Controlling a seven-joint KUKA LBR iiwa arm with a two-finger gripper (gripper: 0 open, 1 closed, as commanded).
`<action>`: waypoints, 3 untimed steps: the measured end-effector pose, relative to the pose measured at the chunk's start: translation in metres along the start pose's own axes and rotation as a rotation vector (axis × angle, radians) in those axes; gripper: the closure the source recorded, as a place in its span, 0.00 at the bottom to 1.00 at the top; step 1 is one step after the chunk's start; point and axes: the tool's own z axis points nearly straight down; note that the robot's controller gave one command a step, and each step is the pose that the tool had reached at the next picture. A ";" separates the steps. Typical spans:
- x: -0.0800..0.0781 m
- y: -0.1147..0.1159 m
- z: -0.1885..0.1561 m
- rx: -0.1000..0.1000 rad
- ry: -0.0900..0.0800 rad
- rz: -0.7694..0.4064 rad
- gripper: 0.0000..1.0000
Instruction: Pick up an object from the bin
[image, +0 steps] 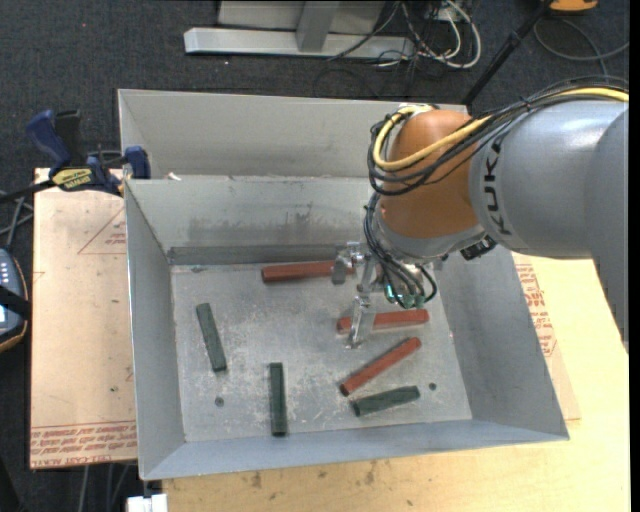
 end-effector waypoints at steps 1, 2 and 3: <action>-0.002 0.000 -0.004 0.000 -0.007 0.000 0.00; -0.013 -0.029 0.043 0.000 -0.016 -0.030 0.00; -0.005 -0.046 0.081 0.001 -0.005 -0.064 0.00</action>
Offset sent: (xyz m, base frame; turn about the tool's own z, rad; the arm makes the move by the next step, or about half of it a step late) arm 0.0144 -0.0468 -0.0728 -0.0424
